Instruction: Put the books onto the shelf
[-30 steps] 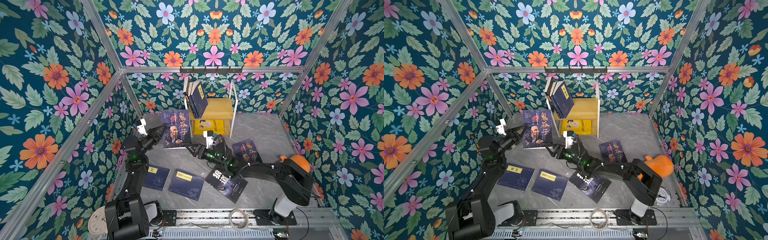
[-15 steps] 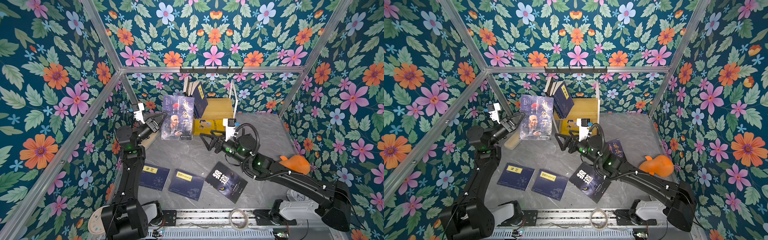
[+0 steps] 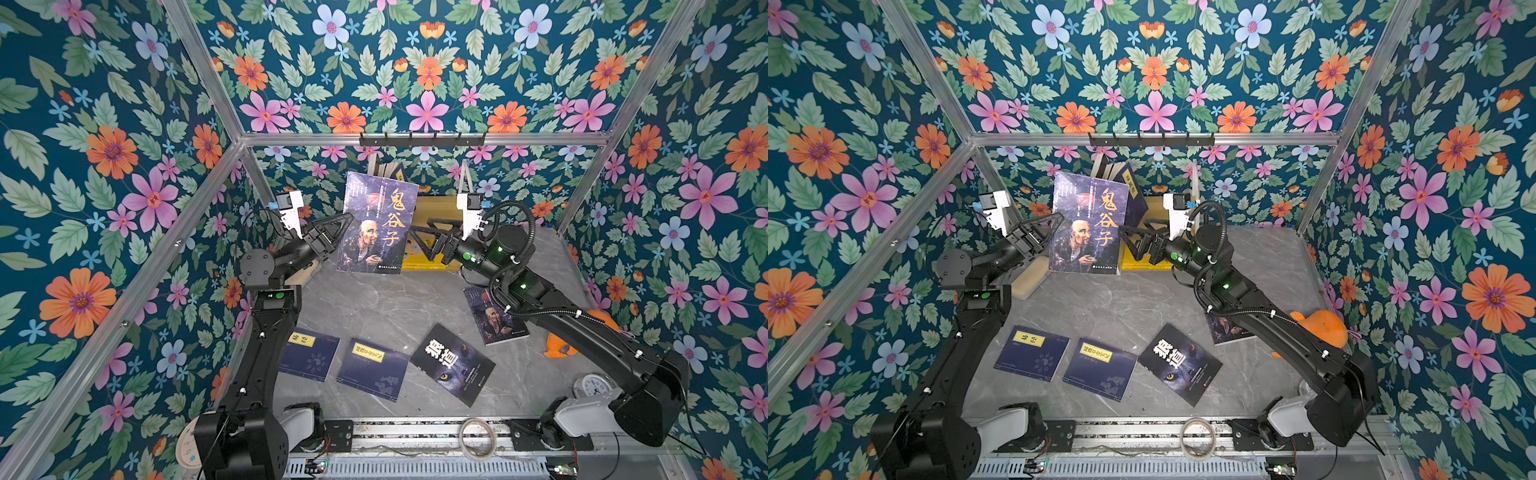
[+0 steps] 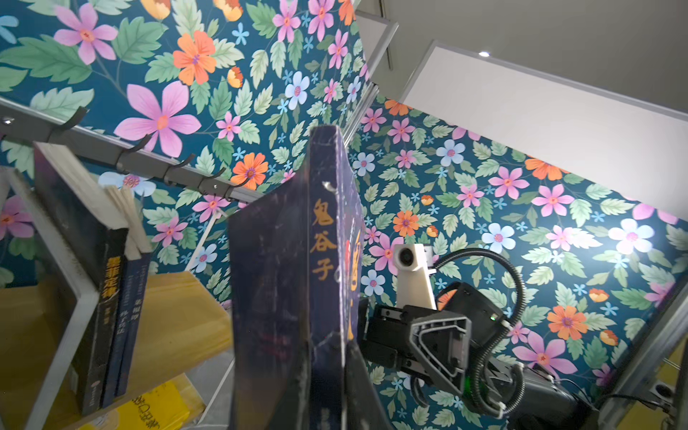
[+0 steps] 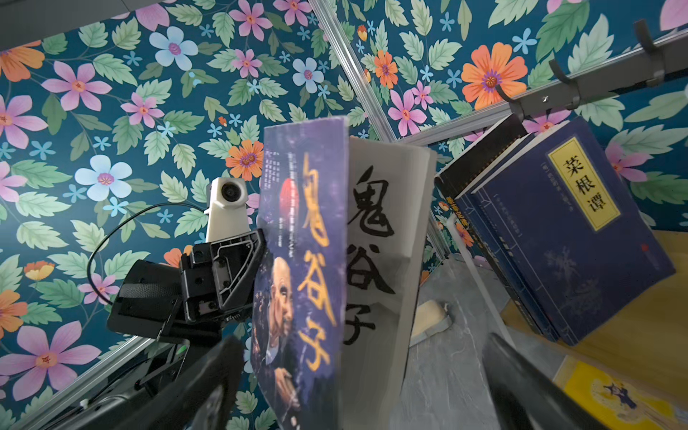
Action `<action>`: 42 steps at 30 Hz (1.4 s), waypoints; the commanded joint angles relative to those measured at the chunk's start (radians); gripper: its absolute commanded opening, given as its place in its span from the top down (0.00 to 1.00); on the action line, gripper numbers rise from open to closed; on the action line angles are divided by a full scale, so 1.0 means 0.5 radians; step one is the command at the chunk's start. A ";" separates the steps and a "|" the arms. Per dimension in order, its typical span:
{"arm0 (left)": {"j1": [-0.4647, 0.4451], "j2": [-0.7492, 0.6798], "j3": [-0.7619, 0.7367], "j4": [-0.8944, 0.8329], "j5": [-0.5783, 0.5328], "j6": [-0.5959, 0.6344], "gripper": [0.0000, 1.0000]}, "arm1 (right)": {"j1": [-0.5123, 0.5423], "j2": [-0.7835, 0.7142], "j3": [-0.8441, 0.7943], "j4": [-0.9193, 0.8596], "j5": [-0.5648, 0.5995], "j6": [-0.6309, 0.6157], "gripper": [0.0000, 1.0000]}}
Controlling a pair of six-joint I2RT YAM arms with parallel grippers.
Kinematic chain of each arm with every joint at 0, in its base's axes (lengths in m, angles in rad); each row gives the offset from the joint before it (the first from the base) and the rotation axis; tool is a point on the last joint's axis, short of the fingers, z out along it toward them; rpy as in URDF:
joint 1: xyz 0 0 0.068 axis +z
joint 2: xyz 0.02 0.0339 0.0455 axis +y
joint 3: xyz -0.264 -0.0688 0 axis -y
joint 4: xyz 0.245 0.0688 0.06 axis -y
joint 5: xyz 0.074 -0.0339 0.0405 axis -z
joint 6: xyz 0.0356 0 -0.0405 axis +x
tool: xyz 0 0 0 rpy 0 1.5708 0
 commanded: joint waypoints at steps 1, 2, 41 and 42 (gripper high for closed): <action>0.000 0.026 0.003 0.616 -0.025 -0.274 1.00 | -0.019 0.081 0.030 0.192 -0.285 0.044 0.01; 0.000 0.040 0.002 0.705 -0.022 -0.334 1.00 | -0.028 0.130 0.063 0.191 -0.336 0.045 0.01; 0.172 0.567 1.138 -2.023 0.138 1.694 0.16 | -0.392 -0.025 0.298 -1.069 -1.220 -0.970 1.00; 0.148 0.594 1.234 -2.164 0.160 1.851 0.15 | -0.393 -0.080 0.309 -1.270 -1.181 -1.103 1.00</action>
